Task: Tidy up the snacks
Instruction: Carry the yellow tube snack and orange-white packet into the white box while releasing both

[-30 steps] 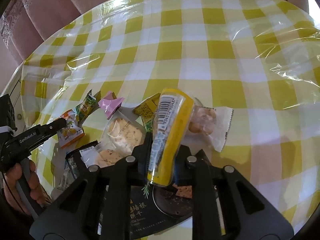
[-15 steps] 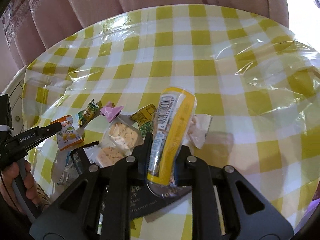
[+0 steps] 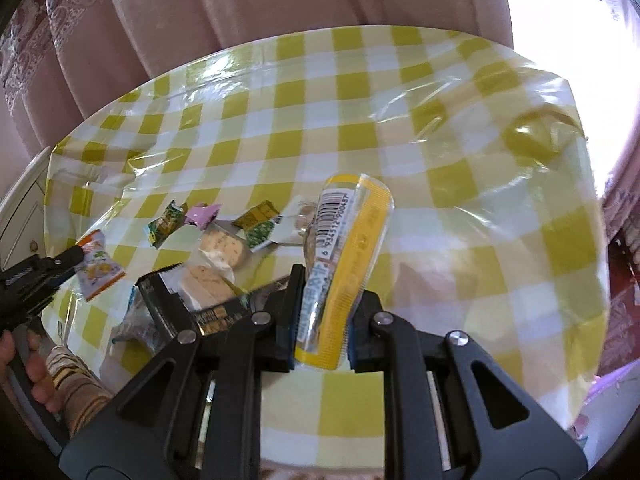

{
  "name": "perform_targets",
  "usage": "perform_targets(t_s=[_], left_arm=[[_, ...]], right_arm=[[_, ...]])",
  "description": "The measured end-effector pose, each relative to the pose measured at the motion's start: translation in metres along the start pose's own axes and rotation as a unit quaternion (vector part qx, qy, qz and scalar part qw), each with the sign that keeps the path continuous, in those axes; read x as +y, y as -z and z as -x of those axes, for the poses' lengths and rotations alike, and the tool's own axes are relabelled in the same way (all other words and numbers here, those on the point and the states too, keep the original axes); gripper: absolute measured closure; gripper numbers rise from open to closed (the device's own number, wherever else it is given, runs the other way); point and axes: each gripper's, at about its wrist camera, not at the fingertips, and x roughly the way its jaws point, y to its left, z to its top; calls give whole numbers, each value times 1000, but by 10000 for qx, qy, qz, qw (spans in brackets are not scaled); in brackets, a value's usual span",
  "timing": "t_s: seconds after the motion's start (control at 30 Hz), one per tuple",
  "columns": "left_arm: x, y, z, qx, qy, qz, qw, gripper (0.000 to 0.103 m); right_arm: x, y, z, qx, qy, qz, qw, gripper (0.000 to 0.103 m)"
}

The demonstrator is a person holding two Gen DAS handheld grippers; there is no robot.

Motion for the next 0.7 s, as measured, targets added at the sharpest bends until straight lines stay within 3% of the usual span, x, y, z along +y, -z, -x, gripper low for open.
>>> perform_targets(t_s=[0.43,0.7], left_arm=[[-87,51,11,410,694,-599,9949,78],[-154,99,11,896,1203,-1131,9822,78]], right_arm=[[-61,37,54,-67,605,-372,9975,82],[-112,72,81,78,958,-620,9934,82]])
